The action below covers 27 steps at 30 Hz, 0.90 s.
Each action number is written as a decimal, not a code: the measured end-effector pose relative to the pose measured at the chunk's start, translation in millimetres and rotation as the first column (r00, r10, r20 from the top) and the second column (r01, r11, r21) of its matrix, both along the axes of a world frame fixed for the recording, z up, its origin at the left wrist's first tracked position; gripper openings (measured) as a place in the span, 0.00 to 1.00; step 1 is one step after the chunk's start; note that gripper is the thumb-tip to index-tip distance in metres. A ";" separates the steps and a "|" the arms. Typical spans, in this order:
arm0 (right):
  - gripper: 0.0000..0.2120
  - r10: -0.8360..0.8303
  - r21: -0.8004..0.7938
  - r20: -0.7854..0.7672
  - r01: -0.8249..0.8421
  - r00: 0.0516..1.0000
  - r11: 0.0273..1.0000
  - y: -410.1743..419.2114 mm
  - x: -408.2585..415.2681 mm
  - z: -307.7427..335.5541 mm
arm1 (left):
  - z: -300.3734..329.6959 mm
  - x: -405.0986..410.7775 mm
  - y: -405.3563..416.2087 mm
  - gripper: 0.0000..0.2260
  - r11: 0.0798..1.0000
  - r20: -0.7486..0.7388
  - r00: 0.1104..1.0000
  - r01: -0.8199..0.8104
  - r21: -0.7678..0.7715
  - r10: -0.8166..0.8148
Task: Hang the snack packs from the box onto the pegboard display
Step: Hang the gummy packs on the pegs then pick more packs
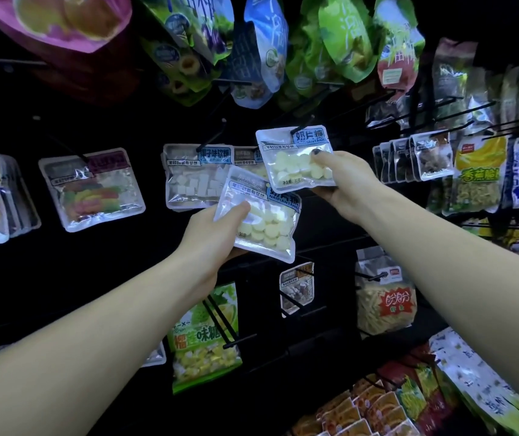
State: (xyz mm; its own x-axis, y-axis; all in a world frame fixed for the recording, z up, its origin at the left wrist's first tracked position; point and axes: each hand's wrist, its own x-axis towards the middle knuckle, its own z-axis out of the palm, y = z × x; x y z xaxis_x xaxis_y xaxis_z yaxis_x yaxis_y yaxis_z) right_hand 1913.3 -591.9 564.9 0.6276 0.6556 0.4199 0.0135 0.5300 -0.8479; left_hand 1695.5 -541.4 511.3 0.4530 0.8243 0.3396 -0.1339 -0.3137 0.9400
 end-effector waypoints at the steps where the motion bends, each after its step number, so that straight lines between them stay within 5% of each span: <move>1: 0.05 -0.011 -0.016 -0.007 0.011 1.000 1.000 7.5 1.0 0.3 | -0.5 0.9 2.8 0.07 1.000 0.003 1.000 -0.002 -0.005 0.002; 14: 0.09 -0.167 -0.152 -0.016 0.163 0.986 0.975 132.8 14.2 -6.3 | -27.2 -0.7 54.8 0.10 1.000 0.028 1.000 -0.013 0.012 0.013; 19: 0.30 -0.166 -0.183 -0.084 0.148 0.983 0.972 128.5 13.4 -17.7 | -26.1 -6.6 51.7 0.10 1.000 0.060 0.998 0.021 0.018 -0.022; 23: 0.41 -0.244 -0.360 0.078 0.256 0.967 0.897 82.0 0.8 -27.9 | -12.8 -9.7 38.7 0.08 1.000 0.089 0.996 0.024 0.019 -0.025; 27: 0.35 0.129 -0.405 -0.017 -0.125 0.991 0.906 14.6 -21.5 -34.8 | 5.3 -6.8 18.6 0.06 1.000 0.114 0.993 0.015 0.007 -0.016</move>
State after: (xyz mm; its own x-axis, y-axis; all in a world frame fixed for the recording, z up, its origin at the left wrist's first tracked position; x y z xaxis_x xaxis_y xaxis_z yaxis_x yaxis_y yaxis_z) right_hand 1891.8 -577.3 530.1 0.5249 0.8443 0.1079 -0.0217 0.1400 -0.9899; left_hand 1688.8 -522.8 516.6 0.4240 0.8151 0.3946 -0.2449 -0.3163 0.9165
